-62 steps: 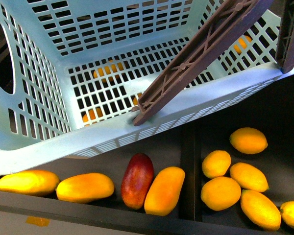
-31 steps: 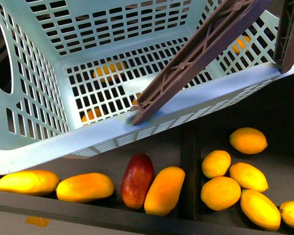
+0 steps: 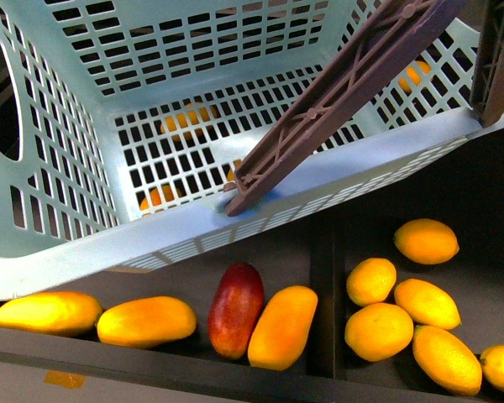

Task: Pick lemon and mango into basket

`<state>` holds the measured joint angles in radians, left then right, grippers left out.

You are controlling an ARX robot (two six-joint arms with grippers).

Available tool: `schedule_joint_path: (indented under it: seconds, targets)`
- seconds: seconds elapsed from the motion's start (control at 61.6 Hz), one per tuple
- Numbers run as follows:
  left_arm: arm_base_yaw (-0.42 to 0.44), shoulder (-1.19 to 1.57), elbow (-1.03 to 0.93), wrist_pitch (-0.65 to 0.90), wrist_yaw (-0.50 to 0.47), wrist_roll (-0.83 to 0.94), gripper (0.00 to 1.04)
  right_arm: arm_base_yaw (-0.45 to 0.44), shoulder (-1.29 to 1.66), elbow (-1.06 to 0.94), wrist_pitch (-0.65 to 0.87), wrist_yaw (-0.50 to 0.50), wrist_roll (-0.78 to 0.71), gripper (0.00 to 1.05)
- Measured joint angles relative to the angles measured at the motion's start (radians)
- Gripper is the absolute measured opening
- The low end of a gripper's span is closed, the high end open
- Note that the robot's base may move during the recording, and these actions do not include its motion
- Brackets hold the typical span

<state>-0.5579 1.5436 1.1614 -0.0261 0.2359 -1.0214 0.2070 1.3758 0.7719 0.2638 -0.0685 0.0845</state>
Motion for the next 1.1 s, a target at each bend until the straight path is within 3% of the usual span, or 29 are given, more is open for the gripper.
schedule_joint_path:
  seconds: [0.357,0.682,0.845,1.105]
  targets:
    - [0.0,0.0,0.0,0.0,0.0,0.0,0.05,0.089,0.131,0.067,0.0,0.056,0.029,0.53]
    - [-0.002,0.002,0.0,0.0,-0.003,0.004,0.05,0.072,0.09,0.066,-0.041,0.055,0.087,0.97]
    - [0.0,0.009,0.001,0.0,0.003,-0.003,0.05,-0.057,-0.068,0.006,-0.111,0.115,0.138,0.96]
    - [-0.001,0.009,0.001,0.0,0.006,-0.001,0.05,-0.07,-0.091,-0.002,-0.114,0.109,0.145,0.96]
